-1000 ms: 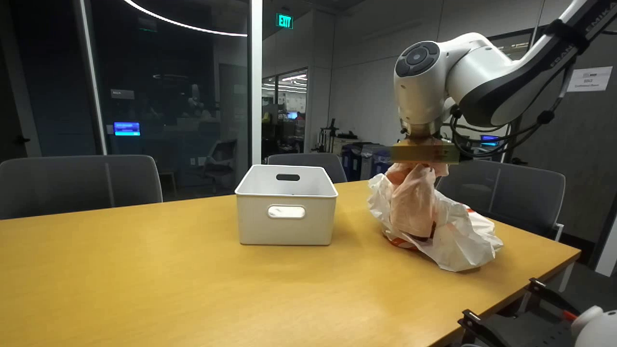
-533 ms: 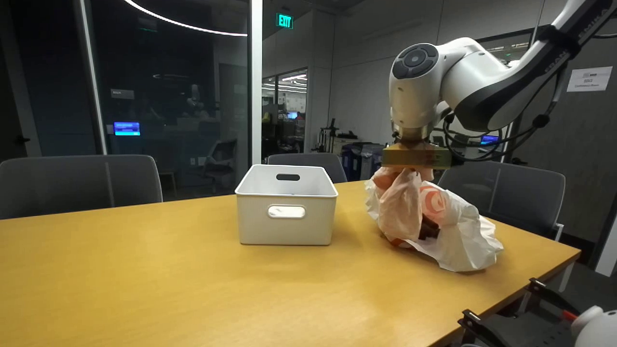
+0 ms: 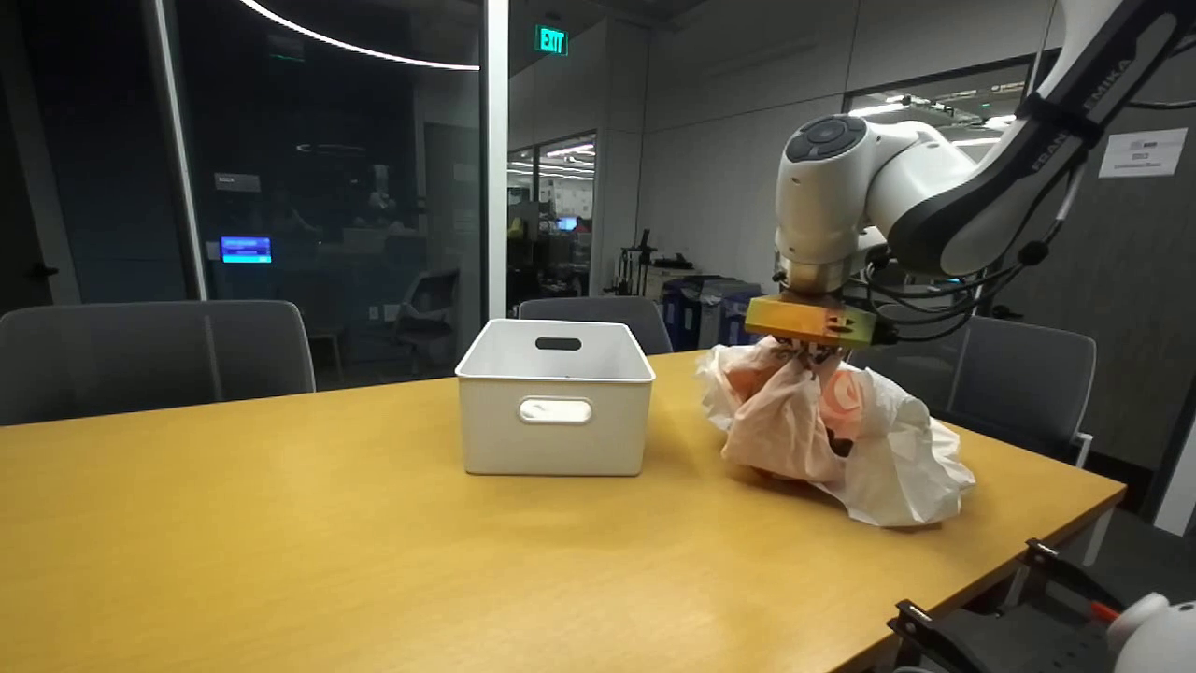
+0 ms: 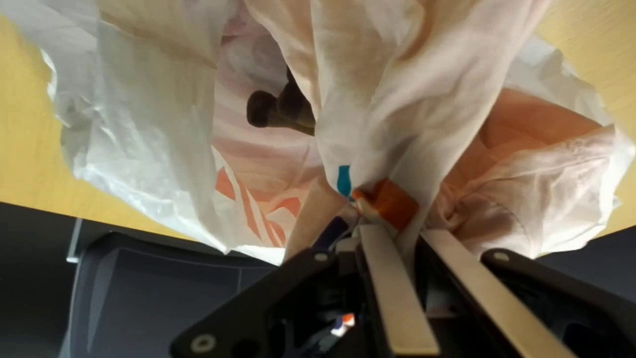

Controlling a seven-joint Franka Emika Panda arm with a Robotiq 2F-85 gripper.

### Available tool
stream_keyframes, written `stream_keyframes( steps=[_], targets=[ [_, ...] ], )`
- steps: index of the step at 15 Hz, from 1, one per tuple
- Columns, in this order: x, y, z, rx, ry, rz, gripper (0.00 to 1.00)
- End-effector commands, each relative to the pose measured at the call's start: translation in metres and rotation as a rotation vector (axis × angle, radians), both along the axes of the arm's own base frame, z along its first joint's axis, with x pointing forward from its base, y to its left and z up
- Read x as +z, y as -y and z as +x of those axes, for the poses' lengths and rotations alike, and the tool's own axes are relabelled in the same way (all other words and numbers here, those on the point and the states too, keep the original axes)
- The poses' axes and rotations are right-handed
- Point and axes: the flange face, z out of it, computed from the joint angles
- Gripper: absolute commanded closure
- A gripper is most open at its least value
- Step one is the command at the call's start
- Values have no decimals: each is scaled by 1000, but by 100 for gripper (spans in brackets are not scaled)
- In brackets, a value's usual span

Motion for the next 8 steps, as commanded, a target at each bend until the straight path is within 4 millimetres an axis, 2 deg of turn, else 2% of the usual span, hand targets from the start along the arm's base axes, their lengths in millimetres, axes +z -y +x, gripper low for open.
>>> stream_keyframes(
  steps=[1,5,8],
  targets=[
    [6,23,5,-155,32,51,98],
    [0,41,14,-254,7,41,98],
    [-14,57,28,-297,-58,28,97]
  ],
)
